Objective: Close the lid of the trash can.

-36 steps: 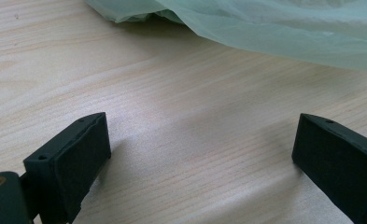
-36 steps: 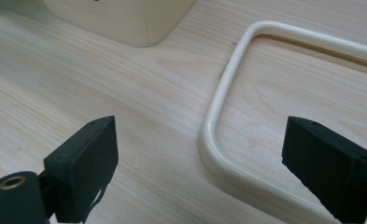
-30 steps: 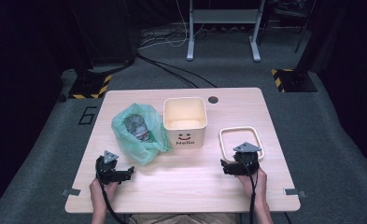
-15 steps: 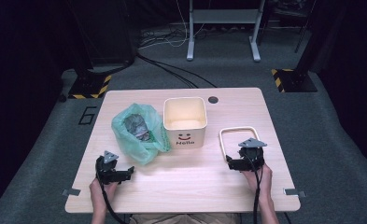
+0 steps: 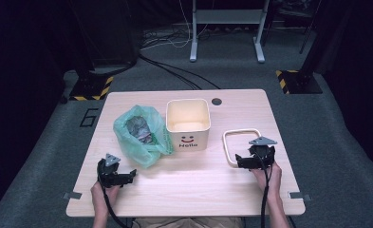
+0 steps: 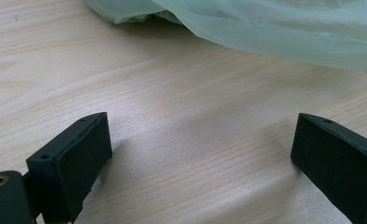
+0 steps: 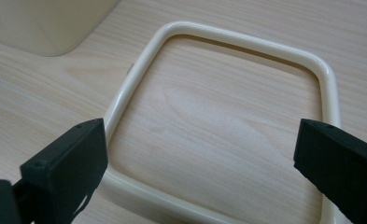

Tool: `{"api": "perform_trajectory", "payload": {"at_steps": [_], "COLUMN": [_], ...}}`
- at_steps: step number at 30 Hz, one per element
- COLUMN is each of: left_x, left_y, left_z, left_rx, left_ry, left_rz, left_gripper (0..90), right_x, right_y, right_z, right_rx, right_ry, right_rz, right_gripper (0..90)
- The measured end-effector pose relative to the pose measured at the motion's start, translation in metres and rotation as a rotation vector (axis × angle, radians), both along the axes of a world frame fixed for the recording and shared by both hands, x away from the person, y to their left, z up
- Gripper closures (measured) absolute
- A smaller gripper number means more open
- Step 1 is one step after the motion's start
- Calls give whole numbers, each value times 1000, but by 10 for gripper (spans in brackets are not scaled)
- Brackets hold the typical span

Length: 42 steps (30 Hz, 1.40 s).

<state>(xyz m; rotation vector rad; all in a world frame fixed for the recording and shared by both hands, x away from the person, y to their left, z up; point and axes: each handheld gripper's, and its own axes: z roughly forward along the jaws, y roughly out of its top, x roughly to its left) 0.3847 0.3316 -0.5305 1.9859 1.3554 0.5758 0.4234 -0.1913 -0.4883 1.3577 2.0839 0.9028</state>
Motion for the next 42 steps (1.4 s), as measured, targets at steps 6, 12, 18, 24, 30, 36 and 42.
{"api": "perform_trajectory", "payload": {"at_steps": [6,12,18,24,30,36,42], "left_x": [0,0,0,0,0,0,0], "left_y": [0,0,0,0,0,0,0], "left_z": [0,0,0,0,0,0,0], "left_rx": [0,1,2,1,2,2,2], "left_ry": [0,-2,-3,-2,-3,-4,-4], "left_rz": [-1,-5,-5,-5,-5,-5,-6], "left_gripper": [51,57,58,59,59,61,62], "right_x": [10,22,36,47,55,61,65], "right_y": [-12,-25,-36,-45,-54,-60,-65], "right_z": [-1,-5,-10,-13,-16,-20,-21], "right_rx": [-8,-4,-2,-11,-7,-30,-17], "right_ry": [12,42,91,102,110,117,126], "right_rz": [-23,-54,-74,-108,-134,-164,-195], "right_gripper": [0,0,0,136,220,371,576]}}
